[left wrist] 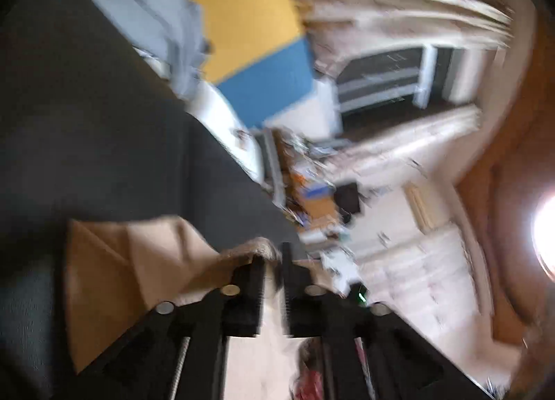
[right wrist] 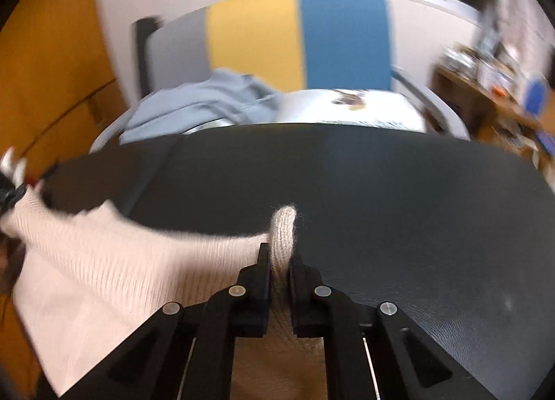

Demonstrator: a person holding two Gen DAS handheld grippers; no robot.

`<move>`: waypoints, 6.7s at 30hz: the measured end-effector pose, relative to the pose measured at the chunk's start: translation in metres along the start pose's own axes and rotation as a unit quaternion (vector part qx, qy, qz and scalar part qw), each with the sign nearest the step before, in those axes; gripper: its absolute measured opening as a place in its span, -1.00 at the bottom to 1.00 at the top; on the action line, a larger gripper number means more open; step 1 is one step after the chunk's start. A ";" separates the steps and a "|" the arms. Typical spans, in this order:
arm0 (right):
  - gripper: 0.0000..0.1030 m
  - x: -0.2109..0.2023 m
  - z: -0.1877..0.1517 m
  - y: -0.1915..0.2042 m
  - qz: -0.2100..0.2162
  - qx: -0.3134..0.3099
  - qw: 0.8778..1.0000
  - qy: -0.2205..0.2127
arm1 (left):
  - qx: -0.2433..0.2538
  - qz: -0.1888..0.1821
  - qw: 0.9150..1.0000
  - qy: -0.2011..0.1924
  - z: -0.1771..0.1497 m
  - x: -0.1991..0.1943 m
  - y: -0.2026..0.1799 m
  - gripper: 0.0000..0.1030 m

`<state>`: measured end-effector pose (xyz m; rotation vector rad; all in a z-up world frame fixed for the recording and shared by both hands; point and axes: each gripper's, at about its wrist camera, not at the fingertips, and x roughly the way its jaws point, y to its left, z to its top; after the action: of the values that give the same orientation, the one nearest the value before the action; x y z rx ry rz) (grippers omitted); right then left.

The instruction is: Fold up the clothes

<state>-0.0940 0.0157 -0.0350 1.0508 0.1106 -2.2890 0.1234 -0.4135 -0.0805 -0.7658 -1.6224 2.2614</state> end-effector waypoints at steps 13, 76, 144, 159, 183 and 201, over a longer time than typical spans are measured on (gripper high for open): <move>0.51 -0.049 -0.016 0.010 0.074 0.035 0.994 -0.067 | 0.127 0.182 0.975 0.000 -0.048 0.011 -0.015 -0.39; 1.00 -0.026 -0.163 0.217 0.250 -0.388 0.885 0.062 | 0.120 0.186 0.966 0.132 -0.160 -0.147 0.020 -0.98; 1.00 -0.067 -0.111 0.059 0.238 -0.301 0.908 0.165 | 0.150 0.307 0.939 0.045 -0.012 -0.033 -0.066 -0.80; 1.00 -0.043 -0.139 0.045 0.209 -0.322 0.906 0.177 | 0.153 0.067 0.983 0.083 -0.076 0.039 -0.190 -0.82; 1.00 -0.061 -0.161 0.006 0.250 -0.233 0.938 0.065 | 0.061 0.096 0.955 0.273 -0.194 0.284 -0.162 -0.80; 1.00 -0.135 -0.193 0.002 0.183 -0.268 0.936 0.137 | 0.107 0.076 0.981 0.145 -0.098 0.129 -0.172 -0.37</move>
<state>0.1019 0.1414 -0.0705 0.9861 0.5692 -1.6311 0.0534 -0.2121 0.0223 -1.1318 -1.2053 2.2473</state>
